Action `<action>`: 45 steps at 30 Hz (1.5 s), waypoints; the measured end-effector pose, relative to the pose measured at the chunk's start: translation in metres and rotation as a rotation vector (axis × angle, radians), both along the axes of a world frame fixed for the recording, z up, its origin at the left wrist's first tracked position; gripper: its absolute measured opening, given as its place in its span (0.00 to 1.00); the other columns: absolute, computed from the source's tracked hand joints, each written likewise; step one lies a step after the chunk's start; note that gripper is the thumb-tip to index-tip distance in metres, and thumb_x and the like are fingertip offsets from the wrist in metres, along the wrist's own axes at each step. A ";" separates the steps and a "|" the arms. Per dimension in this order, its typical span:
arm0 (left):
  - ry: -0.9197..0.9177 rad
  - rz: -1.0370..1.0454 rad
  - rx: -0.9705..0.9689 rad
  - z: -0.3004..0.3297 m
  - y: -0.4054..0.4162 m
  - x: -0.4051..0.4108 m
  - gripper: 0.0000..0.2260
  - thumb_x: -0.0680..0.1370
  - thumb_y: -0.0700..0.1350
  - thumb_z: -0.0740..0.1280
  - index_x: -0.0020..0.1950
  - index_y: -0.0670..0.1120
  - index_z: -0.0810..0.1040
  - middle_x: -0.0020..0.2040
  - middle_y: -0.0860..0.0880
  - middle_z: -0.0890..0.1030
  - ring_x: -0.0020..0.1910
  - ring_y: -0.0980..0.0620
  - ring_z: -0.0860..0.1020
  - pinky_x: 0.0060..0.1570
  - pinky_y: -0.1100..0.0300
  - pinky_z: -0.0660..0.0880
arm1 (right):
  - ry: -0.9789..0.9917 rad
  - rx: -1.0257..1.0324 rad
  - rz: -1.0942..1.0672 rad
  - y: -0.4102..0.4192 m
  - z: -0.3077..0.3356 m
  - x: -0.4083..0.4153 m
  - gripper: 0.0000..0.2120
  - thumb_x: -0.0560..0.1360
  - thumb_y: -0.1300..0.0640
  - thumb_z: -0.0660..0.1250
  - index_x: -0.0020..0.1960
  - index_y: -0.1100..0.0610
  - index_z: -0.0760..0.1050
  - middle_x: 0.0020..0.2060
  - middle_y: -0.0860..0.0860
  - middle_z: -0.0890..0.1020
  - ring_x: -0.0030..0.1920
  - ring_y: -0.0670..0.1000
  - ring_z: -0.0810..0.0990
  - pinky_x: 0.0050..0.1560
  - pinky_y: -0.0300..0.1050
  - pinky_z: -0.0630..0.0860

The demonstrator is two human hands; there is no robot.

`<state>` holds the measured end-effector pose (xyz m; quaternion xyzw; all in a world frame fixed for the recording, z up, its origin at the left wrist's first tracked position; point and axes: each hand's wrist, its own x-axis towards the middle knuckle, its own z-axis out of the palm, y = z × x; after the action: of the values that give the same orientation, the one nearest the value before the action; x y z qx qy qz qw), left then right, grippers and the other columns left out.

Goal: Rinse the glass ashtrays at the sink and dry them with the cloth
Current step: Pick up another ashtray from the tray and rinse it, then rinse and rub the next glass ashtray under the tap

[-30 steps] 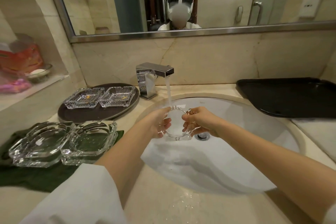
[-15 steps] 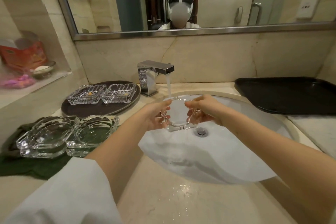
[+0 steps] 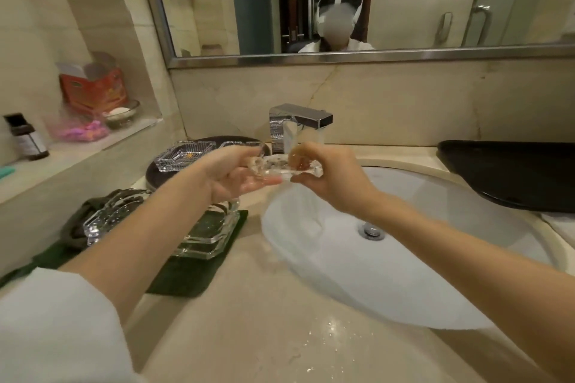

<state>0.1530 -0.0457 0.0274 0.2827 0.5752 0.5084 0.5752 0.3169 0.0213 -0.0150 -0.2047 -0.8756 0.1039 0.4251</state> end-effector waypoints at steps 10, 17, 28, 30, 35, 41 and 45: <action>0.202 0.265 0.086 0.011 -0.058 -0.092 0.04 0.79 0.37 0.60 0.44 0.39 0.71 0.36 0.42 0.74 0.24 0.53 0.76 0.25 0.66 0.76 | -0.076 0.327 0.094 -0.019 0.008 -0.103 0.10 0.63 0.63 0.75 0.45 0.60 0.83 0.40 0.53 0.84 0.42 0.58 0.78 0.42 0.46 0.75; 0.774 0.370 -0.007 -0.013 -0.074 -0.151 0.05 0.76 0.38 0.66 0.40 0.44 0.78 0.43 0.44 0.79 0.41 0.49 0.77 0.33 0.63 0.74 | -0.225 0.387 0.208 -0.032 -0.004 -0.164 0.10 0.61 0.65 0.77 0.41 0.60 0.82 0.35 0.53 0.83 0.35 0.55 0.80 0.30 0.47 0.79; 0.945 0.402 -0.106 -0.044 -0.079 -0.193 0.09 0.73 0.44 0.71 0.52 0.44 0.81 0.49 0.46 0.81 0.51 0.47 0.76 0.49 0.55 0.69 | -0.447 0.353 0.379 -0.037 -0.008 -0.191 0.11 0.70 0.70 0.69 0.51 0.63 0.81 0.45 0.58 0.83 0.43 0.58 0.83 0.42 0.53 0.82; 0.966 0.392 -0.103 -0.046 -0.078 -0.193 0.09 0.73 0.43 0.72 0.51 0.43 0.80 0.48 0.45 0.80 0.50 0.46 0.76 0.48 0.54 0.70 | -0.463 0.349 0.392 -0.037 -0.007 -0.187 0.13 0.71 0.70 0.67 0.55 0.62 0.80 0.50 0.58 0.83 0.47 0.58 0.83 0.48 0.53 0.81; 0.991 0.320 -0.127 -0.044 -0.076 -0.192 0.09 0.73 0.41 0.71 0.52 0.42 0.79 0.50 0.42 0.80 0.53 0.43 0.77 0.54 0.51 0.71 | -0.453 0.288 0.386 -0.037 -0.001 -0.178 0.18 0.75 0.70 0.61 0.61 0.58 0.77 0.58 0.54 0.80 0.57 0.53 0.79 0.57 0.45 0.74; 1.069 0.300 -0.048 -0.034 -0.064 -0.174 0.18 0.75 0.44 0.69 0.64 0.42 0.73 0.60 0.44 0.76 0.58 0.46 0.74 0.59 0.54 0.68 | -0.352 0.197 0.327 -0.031 -0.006 -0.173 0.15 0.73 0.68 0.65 0.58 0.59 0.79 0.53 0.54 0.82 0.51 0.54 0.82 0.53 0.48 0.79; 1.151 0.308 0.046 -0.019 -0.043 -0.156 0.18 0.76 0.45 0.68 0.65 0.44 0.72 0.64 0.45 0.74 0.61 0.46 0.73 0.62 0.50 0.69 | -0.323 0.086 0.210 -0.014 -0.002 -0.165 0.11 0.75 0.64 0.65 0.56 0.59 0.80 0.50 0.53 0.83 0.48 0.51 0.81 0.53 0.47 0.78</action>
<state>-0.0031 -0.0883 0.0080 0.4385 0.8176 0.3635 0.0842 0.1522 0.0077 -0.0175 -0.1080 -0.9526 0.0759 0.2740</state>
